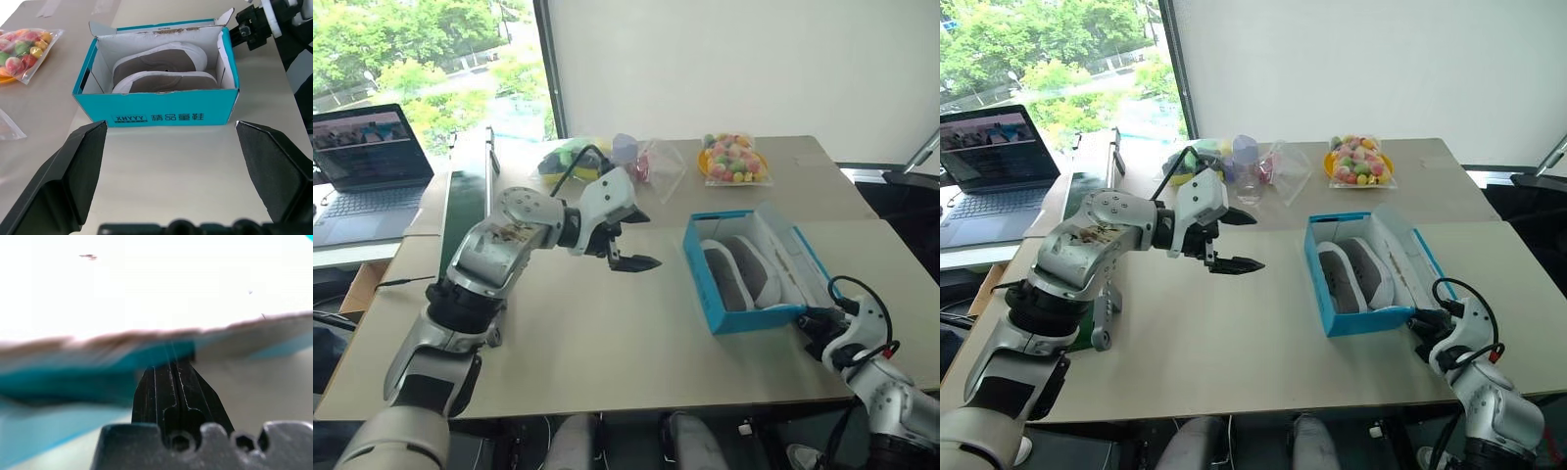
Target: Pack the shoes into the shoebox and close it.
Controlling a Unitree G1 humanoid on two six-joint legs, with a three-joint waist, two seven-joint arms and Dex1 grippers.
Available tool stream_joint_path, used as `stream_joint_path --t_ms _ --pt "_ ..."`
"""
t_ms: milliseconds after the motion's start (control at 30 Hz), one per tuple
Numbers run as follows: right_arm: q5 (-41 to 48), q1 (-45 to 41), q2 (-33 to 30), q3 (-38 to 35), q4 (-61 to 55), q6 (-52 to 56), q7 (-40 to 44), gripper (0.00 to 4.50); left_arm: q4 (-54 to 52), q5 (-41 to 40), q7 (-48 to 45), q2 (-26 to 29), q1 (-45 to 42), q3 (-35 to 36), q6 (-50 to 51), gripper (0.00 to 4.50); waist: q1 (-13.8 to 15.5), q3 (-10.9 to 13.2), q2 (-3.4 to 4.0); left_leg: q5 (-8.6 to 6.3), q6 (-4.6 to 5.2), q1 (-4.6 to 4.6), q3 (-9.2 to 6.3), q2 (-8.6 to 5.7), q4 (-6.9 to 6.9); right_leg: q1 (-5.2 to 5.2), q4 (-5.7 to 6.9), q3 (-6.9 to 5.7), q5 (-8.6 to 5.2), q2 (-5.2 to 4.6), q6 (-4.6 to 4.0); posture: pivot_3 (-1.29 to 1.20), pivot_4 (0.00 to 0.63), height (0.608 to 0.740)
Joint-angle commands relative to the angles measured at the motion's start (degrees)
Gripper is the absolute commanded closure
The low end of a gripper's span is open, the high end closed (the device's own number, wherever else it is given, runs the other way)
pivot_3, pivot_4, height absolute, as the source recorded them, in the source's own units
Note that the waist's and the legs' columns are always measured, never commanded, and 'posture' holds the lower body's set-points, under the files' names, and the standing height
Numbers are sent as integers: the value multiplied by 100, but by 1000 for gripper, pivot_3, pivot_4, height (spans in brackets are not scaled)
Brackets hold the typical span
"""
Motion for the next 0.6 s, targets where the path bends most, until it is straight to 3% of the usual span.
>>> stream_joint_path --t_ms 33,100,267,433,600 --pt "-145 -151 -12 -93 317 -766 -130 4471 -252 -101 70 55 -55 207 79 0 1 0 -1 6 5 0 7 -4 1 -13 31 12 -24 1 7 0 150 738" --pt "-232 -181 -33 -58 456 -1048 -177 4471 -288 -119 79 67 -51 223 121 0 -1 0 -1 37 55 2 19 -6 2 -22 46 42 -40 15 37 0 150 738" --pt "-316 -294 27 -248 529 -2109 -389 4471 -387 -191 129 79 -44 214 209 0 -11 2 -4 21 74 5 79 -7 -5 -37 44 108 -57 20 82 0 150 738" --pt "386 -364 201 -345 -249 -2443 -47 4471 -350 -209 158 65 -77 165 183 0 -14 3 -6 18 82 12 101 -19 1 -35 39 138 -58 6 86 0 150 738" --pt "1484 -403 215 -440 -1324 -1891 -74 4471 -315 -224 148 41 -108 140 156 0 -19 3 -6 2 55 23 110 -17 1 -32 43 145 -58 0 74 0 150 738"
